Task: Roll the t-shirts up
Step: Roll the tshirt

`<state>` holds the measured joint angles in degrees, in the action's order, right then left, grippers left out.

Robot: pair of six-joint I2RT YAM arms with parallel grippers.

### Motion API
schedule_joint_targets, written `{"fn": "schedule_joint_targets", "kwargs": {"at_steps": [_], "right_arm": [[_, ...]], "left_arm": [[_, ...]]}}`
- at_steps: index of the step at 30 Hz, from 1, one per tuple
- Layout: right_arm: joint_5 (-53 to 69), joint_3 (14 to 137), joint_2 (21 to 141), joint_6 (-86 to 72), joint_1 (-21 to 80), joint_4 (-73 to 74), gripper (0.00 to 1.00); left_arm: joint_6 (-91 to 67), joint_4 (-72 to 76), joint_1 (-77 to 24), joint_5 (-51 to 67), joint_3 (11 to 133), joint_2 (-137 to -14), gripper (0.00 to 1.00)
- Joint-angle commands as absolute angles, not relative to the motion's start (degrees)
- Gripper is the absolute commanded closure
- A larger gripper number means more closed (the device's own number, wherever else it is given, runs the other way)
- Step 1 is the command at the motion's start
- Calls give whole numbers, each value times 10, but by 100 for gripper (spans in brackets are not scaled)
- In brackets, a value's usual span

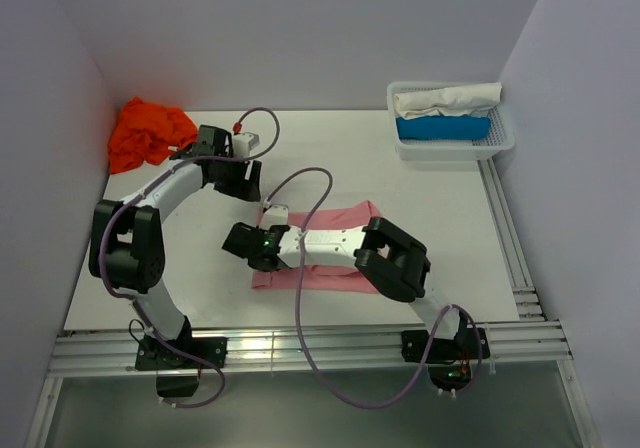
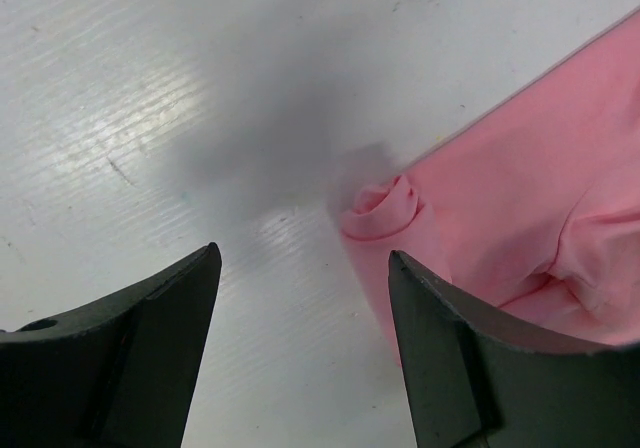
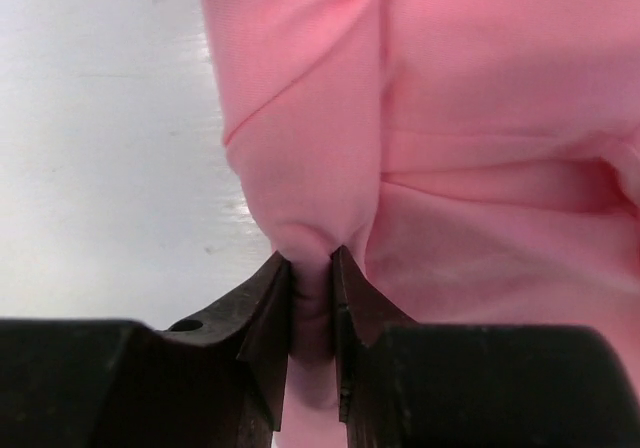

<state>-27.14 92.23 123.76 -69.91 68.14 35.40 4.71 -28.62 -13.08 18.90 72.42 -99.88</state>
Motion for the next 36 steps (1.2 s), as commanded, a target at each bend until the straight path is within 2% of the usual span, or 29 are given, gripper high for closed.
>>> {"fn": "schedule_joint_targets", "kwargs": {"at_steps": [1, 7, 16, 24, 29, 31, 36], "right_arm": [[-163, 806, 1193, -672, 668, 149, 79], [-68, 652, 1141, -687, 643, -149, 82], [-17, 527, 1151, -785, 616, -380, 83], [-33, 499, 1143, -821, 614, -379, 78], [-38, 491, 1140, -827, 615, -373, 65], [-45, 496, 1131, -824, 616, -339, 57], [-110, 550, 1093, -791, 628, -160, 52]], "left_arm": [[65, -302, -117, 217, 736, -961, 26], [82, -322, -88, 244, 727, -948, 26], [99, -309, -77, 254, 657, -918, 27], [90, -274, -90, 277, 601, -926, 30], [70, -246, -116, 254, 587, -938, 33], [57, -237, -126, 222, 589, -947, 35], [47, -227, -143, 178, 595, -970, 38]]}}
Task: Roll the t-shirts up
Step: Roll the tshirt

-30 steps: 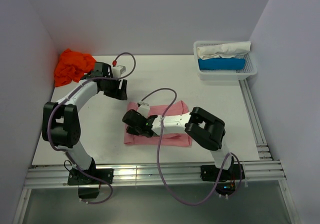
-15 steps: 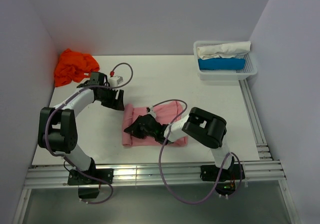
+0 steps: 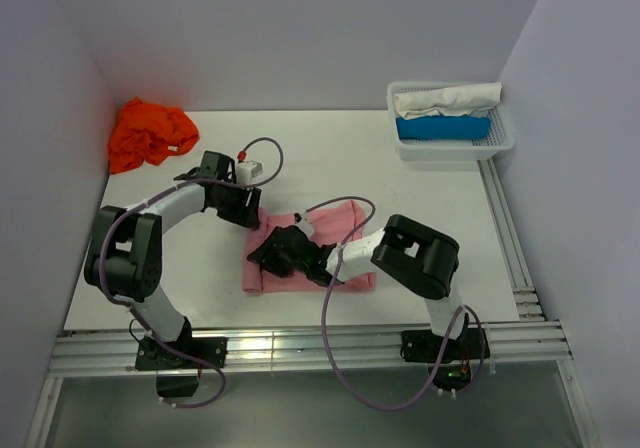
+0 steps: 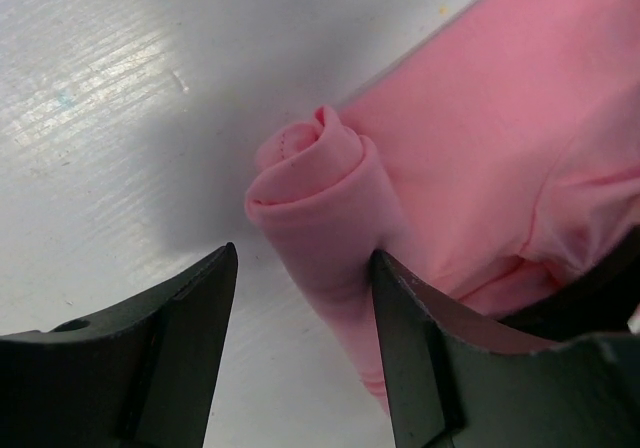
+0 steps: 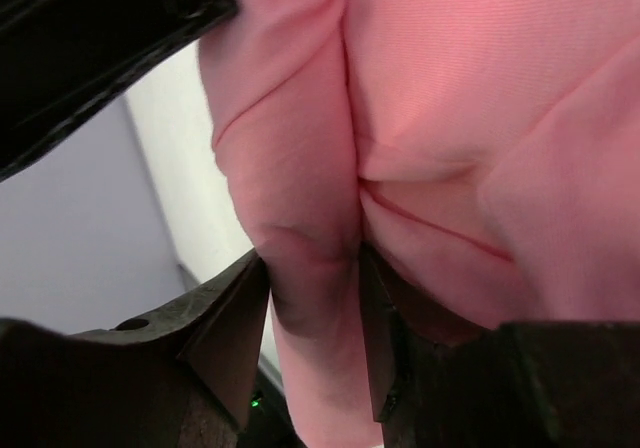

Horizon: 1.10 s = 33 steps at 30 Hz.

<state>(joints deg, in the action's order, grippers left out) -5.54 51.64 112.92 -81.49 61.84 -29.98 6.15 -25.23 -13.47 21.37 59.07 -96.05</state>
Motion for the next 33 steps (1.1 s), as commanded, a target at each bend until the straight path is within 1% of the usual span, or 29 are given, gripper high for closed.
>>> {"fn": "schedule_joint_targets", "kwargs": {"at_steps": [1, 3, 5, 6, 7, 9, 10, 16, 19, 21, 23, 24, 25, 27, 33], "right_arm": [[-120, 559, 1090, -787, 635, -134, 52], [-150, 587, 1078, -777, 641, -63, 52], [-166, 604, 1075, -766, 650, -24, 53], [-175, 620, 1074, -766, 653, 12, 60], [-178, 627, 1075, -764, 657, 27, 64], [-185, 637, 1077, -763, 666, 47, 68], [-189, 638, 1078, -766, 670, 60, 76], [-180, 643, 1089, -771, 687, 83, 79], [-179, 650, 1095, -771, 696, 101, 78], [-185, 656, 1097, -770, 700, 111, 76], [-201, 668, 1092, -771, 702, 136, 64], [-207, 674, 1090, -769, 701, 136, 64], [-214, 681, 1087, -763, 702, 150, 58], [-239, 711, 1082, -757, 703, 186, 53], [-308, 828, 1093, -735, 709, 309, 52]], "left_arm": [[47, -223, -148, 171, 595, -973, 38], [45, -220, -154, 152, 596, -976, 39], [44, -218, -161, 145, 599, -980, 39], [43, -218, -163, 139, 599, -982, 39], [42, -218, -164, 136, 601, -983, 39], [43, -221, -167, 133, 607, -988, 39], [42, -221, -168, 130, 609, -990, 39], [43, -227, -173, 121, 622, -996, 39], [42, -229, -174, 118, 628, -997, 39], [43, -231, -175, 119, 629, -996, 39], [43, -231, -178, 116, 628, -993, 39], [43, -231, -179, 116, 628, -992, 39], [42, -229, -181, 115, 627, -991, 39], [44, -231, -182, 113, 628, -991, 39], [47, -236, -185, 112, 630, -991, 39]]}}
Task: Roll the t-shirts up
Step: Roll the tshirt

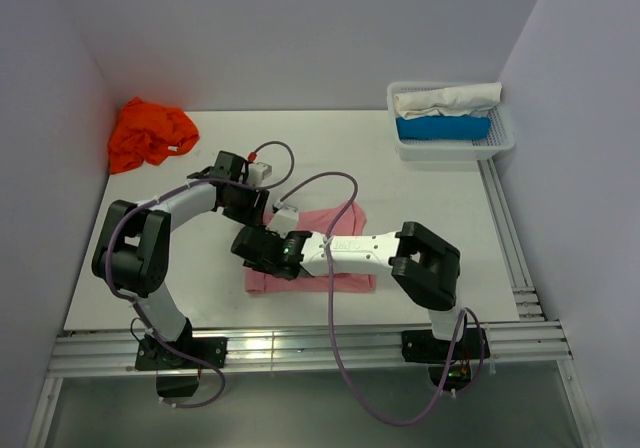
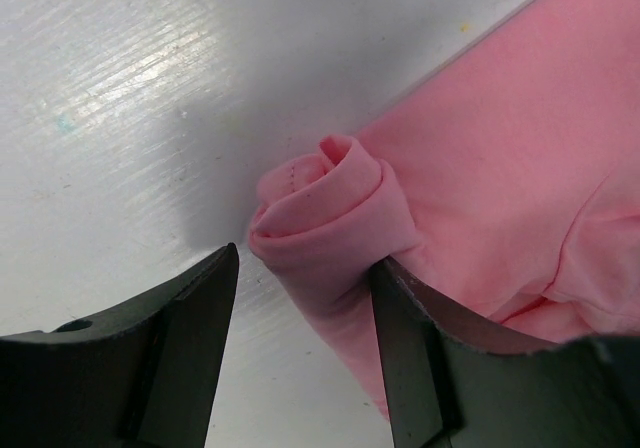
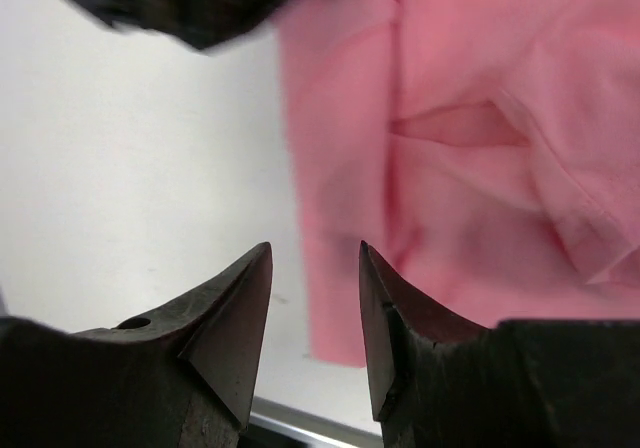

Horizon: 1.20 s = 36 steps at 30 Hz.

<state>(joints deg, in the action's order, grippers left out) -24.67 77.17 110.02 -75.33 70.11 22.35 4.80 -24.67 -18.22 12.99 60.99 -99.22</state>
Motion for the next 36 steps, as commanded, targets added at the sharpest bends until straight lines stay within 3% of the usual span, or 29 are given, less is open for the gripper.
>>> {"fn": "schedule_joint_targets", "kwargs": {"at_steps": [1, 17, 36], "right_arm": [[-322, 839, 1097, -730, 710, 320, 52], [-345, 1062, 1269, -673, 702, 426, 51], [-297, 1066, 1323, -696, 708, 492, 43]], "left_arm": [[47, -236, -185, 113, 630, -991, 39], [48, -240, -190, 118, 630, -982, 37], [44, -271, -185, 130, 706, -981, 25]]}}
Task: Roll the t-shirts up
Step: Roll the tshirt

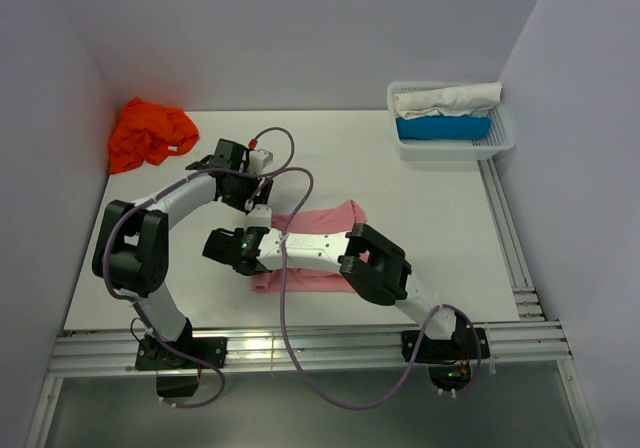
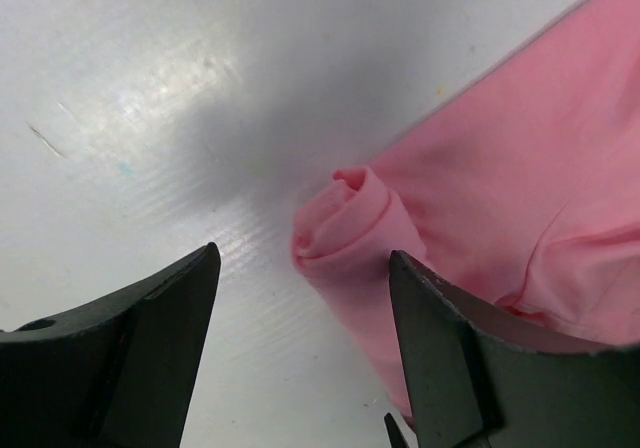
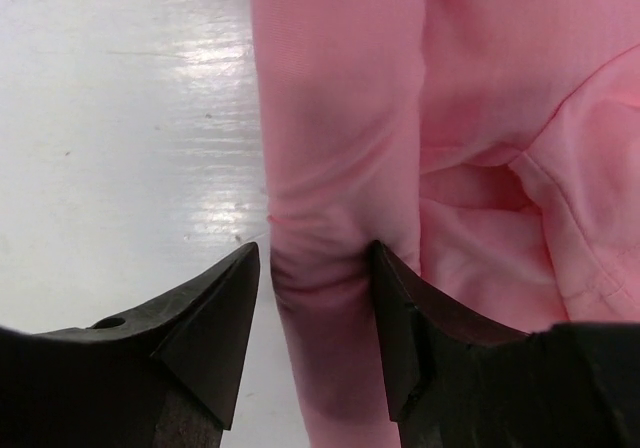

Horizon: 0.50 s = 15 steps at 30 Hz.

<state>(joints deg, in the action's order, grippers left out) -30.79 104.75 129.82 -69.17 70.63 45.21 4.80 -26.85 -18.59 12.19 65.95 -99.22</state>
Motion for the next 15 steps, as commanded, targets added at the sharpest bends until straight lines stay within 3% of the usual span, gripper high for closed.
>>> {"fn": "schedule_joint_targets", "kwargs": {"at_steps": [1, 7, 11, 15], "right_arm": [[-296, 1070, 1328, -696, 709, 497, 43], [-290, 1077, 1333, -703, 708, 520, 45], [-262, 1033, 1318, -694, 703, 477, 59], [-216, 952, 1279, -671, 696, 336, 68]], "left_arm": [[41, -273, -185, 130, 713, -980, 25], [40, -294, -162, 143, 758, -981, 25], [46, -308, -139, 168, 769, -973, 25], [54, -318, -111, 194, 765, -957, 25]]}}
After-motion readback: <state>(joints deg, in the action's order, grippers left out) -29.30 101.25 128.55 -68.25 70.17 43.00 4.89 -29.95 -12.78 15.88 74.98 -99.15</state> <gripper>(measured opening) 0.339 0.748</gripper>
